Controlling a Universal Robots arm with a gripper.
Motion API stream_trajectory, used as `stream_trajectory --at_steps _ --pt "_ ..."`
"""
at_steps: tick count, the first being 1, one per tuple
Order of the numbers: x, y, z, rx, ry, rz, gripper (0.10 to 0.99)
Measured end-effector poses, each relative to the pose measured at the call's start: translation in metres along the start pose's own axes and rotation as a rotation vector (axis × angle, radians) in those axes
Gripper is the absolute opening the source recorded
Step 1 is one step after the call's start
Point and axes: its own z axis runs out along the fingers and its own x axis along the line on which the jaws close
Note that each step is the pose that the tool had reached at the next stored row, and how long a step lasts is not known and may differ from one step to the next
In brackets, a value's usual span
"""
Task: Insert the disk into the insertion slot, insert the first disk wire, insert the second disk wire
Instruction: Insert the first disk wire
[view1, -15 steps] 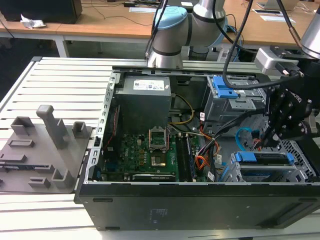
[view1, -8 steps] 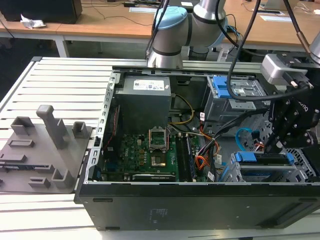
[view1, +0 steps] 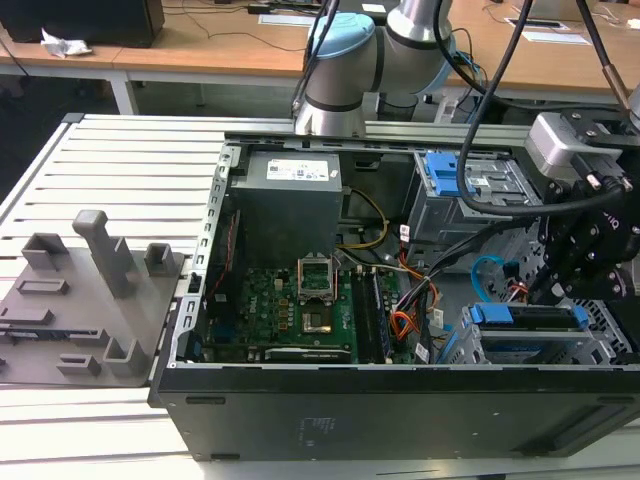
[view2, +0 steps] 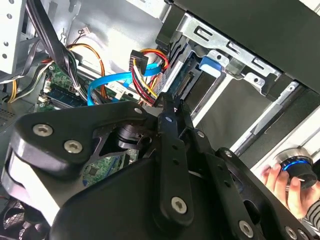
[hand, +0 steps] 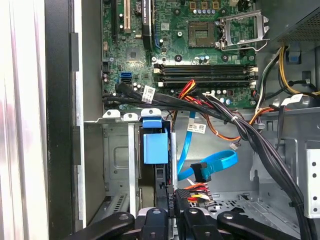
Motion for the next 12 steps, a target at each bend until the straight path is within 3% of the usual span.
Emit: stream_trajectory --at_steps 8,12 --pt "-0.0005 -0.0078 0.0002 0.0 0.0001 0.0 0.184" --pt "-0.0006 -0.0085 0.0021 0.0 0.0 0.0 0.184"
